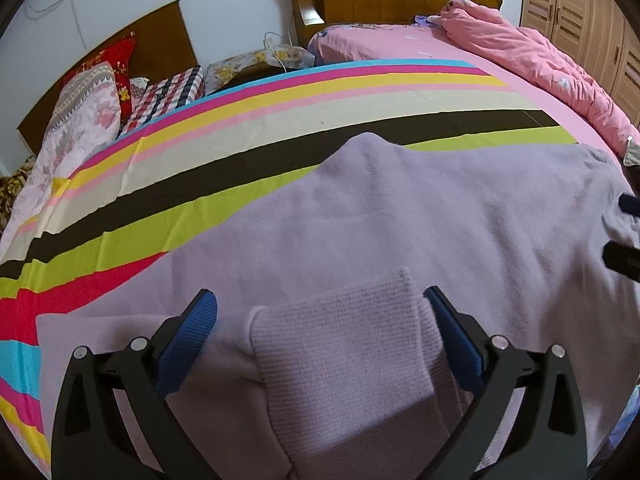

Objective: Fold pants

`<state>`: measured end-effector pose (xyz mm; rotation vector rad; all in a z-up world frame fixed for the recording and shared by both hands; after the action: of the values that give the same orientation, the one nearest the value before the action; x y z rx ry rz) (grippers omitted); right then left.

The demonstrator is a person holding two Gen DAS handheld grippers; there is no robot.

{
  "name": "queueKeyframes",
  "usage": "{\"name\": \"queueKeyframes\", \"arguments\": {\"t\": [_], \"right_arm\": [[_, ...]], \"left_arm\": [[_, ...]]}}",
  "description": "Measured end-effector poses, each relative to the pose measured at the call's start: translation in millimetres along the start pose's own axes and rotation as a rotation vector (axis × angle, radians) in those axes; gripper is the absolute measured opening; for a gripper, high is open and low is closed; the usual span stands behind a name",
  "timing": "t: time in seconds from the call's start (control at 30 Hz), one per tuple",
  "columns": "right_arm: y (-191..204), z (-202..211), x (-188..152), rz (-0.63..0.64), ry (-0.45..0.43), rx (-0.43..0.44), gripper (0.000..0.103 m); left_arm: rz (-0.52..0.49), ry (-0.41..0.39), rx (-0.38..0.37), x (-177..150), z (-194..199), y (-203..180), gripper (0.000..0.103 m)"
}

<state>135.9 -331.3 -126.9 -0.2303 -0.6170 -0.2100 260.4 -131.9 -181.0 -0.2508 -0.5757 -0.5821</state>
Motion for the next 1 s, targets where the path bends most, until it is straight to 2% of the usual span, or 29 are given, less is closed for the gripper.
{"name": "queueKeyframes", "arguments": {"t": [0.07, 0.13, 0.2, 0.3, 0.37, 0.5, 0.63, 0.8, 0.9, 1.0], "right_arm": [[2.1, -9.5, 3.9, 0.04, 0.015, -0.045, 0.098], [-10.6, -32.4, -5.7, 0.067, 0.071, -0.128, 0.098], [-22.9, -37.5, -14.0, -0.01, 0.065, -0.028, 0.098], [-42.2, -26.1, -23.5, -0.043, 0.043, -0.027, 0.098], [-50.7, -4.7, -30.4, -0.075, -0.003, -0.023, 0.098], [-70.1, 44.0, -55.1, -0.083, -0.143, 0.053, 0.098], [-92.8, 66.2, -83.5, -0.137, -0.169, 0.183, 0.098], [-118.1, 58.8, -111.5, -0.222, -0.096, 0.281, 0.098], [-133.5, 44.5, -120.0, -0.308, -0.015, 0.278, 0.098], [-135.1, 36.1, -131.7, -0.331, 0.044, 0.267, 0.098]], "left_arm": [[-0.005, -0.003, 0.008, -0.9, 1.0, -1.3, 0.102], [-0.009, -0.006, 0.017, -0.5, 1.8, -0.9, 0.102], [-0.016, -0.01, 0.031, -0.6, 2.5, -2.6, 0.102], [-0.017, -0.01, 0.033, -0.8, 2.5, -4.0, 0.102], [-0.017, -0.01, 0.032, -0.9, 2.6, -4.5, 0.102], [-0.019, -0.011, 0.037, -1.0, 2.7, -4.8, 0.102], [-0.022, -0.012, 0.041, -0.9, 2.4, -4.5, 0.102], [-0.026, -0.013, 0.049, -0.7, 2.6, -3.3, 0.102], [-0.031, -0.014, 0.059, -0.5, 2.7, -3.1, 0.102], [-0.031, -0.014, 0.06, -0.1, 2.8, -3.7, 0.102]]}}
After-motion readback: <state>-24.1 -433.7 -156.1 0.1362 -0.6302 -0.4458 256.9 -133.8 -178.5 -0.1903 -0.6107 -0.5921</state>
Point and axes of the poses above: each gripper's, at about its wrist camera, not at the fingertips, and z roughly against the way its jaws point, y to its left, x to its top, the point moved 6 cm from there along -z, roughly the way its jaws point, and after that the axes turned 12 degrees about -x, right-handed, at the moved point
